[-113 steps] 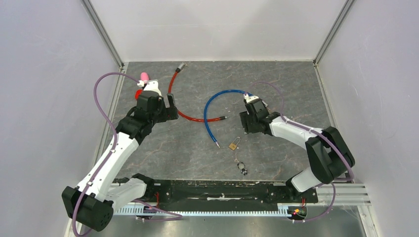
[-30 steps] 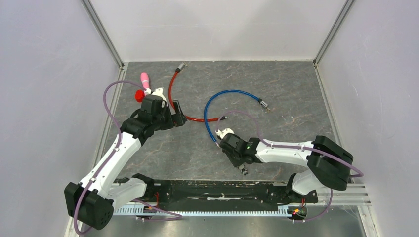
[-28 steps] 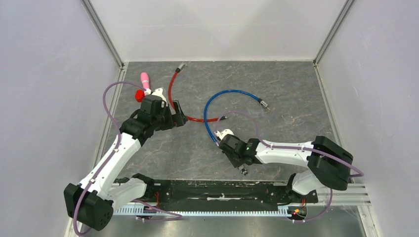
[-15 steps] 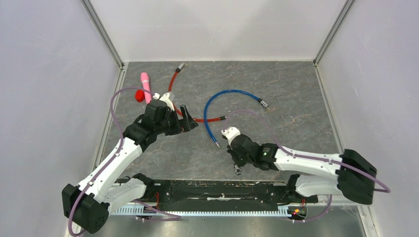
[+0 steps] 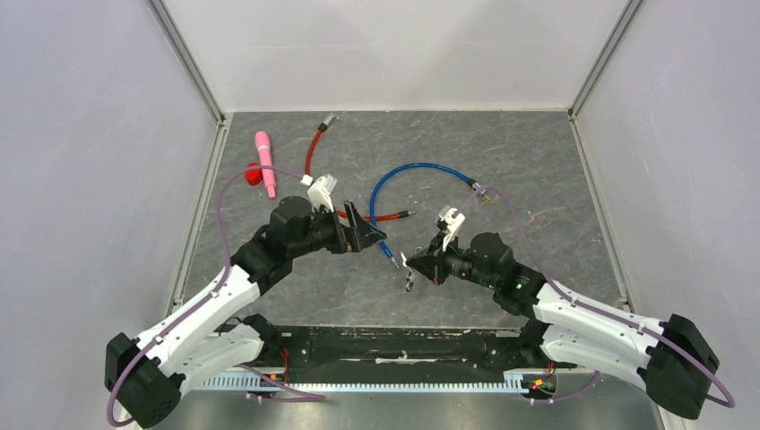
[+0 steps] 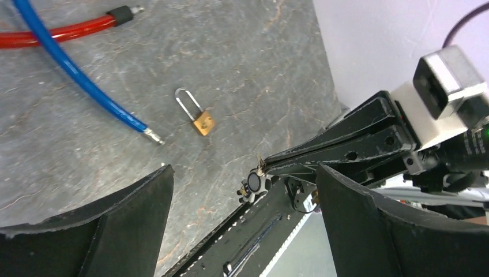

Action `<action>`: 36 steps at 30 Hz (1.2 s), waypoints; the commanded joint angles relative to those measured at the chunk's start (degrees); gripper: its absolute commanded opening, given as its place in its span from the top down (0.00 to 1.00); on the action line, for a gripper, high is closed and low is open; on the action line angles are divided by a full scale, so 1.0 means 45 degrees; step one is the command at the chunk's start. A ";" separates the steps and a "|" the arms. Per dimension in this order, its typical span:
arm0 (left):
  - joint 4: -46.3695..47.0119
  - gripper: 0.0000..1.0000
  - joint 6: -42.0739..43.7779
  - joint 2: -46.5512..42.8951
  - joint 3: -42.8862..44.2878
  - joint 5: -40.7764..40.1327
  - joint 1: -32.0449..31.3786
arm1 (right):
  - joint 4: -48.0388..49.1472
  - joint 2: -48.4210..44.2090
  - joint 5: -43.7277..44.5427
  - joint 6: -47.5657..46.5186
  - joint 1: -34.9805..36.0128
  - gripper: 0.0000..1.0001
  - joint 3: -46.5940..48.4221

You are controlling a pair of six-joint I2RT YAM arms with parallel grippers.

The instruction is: Unlock with the key

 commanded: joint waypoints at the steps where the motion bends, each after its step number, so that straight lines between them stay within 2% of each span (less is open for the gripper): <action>1: 0.2268 0.04 -0.0661 -0.0212 -0.0277 0.0488 -0.0619 | 0.2883 -0.0487 -0.1781 0.0290 -0.0212 1.00 -0.0084; 6: 0.3523 0.10 -0.0909 0.0027 -0.0577 0.0622 -0.1055 | 0.3818 -0.0528 -0.2430 0.0637 -0.0244 1.00 0.0036; 14: 0.4567 0.43 -0.1224 0.0493 -0.0677 0.0941 -0.1575 | 0.4715 -0.0558 -0.2758 0.1148 -0.0274 1.00 -0.0110; 20: 0.4646 0.45 -0.1302 0.0670 -0.0673 0.0842 -0.1903 | 0.4780 -0.0858 -0.2330 0.1190 -0.0336 1.00 -0.0311; 30: 0.4756 0.63 -0.1342 0.0809 -0.0593 0.0654 -0.2300 | 0.4849 -0.0929 -0.2130 0.1347 -0.0446 1.00 -0.0375; 34: 0.4768 0.80 -0.1328 0.0798 -0.0523 0.0648 -0.2368 | 0.4916 -0.0928 -0.2070 0.1408 -0.0441 1.00 -0.0423; 36: 0.4768 0.91 -0.1337 0.0751 -0.0491 0.0596 -0.2397 | 0.4912 -0.0905 -0.2025 0.1425 -0.0450 1.00 -0.0420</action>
